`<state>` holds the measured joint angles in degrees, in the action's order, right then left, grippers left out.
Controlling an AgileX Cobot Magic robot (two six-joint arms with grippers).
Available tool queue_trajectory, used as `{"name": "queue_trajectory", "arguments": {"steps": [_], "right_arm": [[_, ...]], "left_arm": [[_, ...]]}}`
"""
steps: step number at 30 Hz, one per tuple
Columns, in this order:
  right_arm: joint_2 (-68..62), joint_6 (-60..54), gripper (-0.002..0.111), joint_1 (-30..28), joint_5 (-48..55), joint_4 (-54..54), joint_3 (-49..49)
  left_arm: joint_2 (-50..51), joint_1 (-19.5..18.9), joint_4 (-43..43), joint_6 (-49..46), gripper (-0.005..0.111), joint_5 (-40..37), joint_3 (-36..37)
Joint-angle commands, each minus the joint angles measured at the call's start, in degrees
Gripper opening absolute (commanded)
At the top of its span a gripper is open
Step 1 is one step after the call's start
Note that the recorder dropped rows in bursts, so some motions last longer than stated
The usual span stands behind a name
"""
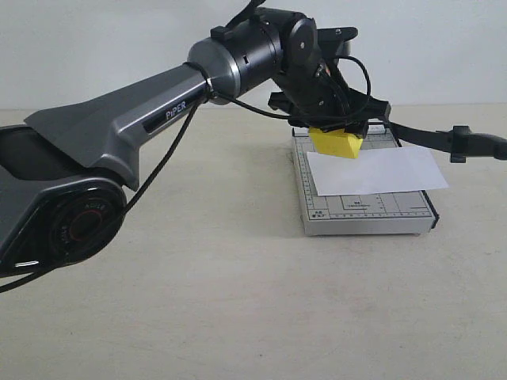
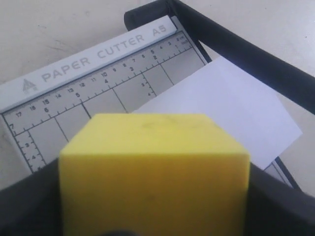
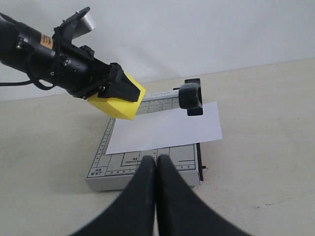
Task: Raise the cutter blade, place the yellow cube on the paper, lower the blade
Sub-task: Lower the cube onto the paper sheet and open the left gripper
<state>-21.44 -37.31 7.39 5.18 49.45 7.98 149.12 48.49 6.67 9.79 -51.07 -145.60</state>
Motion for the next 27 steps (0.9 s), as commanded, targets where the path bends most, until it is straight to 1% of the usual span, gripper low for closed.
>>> {"name": "queue_trajectory", "arguments": {"steps": [1,5,13,27], "right_arm": [[0.2,-0.1,0.000,0.2,-0.3,-0.3,0.1],[0.2,-0.1,0.000,0.2,-0.3,-0.3,0.1],[0.2,-0.1,0.000,0.2,-0.3,-0.3,0.1],[0.2,-0.1,0.000,0.2,-0.2,-0.3,0.1]], "left_arm": [[1.5,0.2,3.6,-0.7,0.004,1.5,-0.4],[2.6,0.2,6.0,-3.0,0.004,1.5,-0.4],[3.1,0.7,4.4,-5.1,0.004,1.9,-0.4],[3.1,0.7,4.7,-7.8,0.004,3.2,-0.4]]}}
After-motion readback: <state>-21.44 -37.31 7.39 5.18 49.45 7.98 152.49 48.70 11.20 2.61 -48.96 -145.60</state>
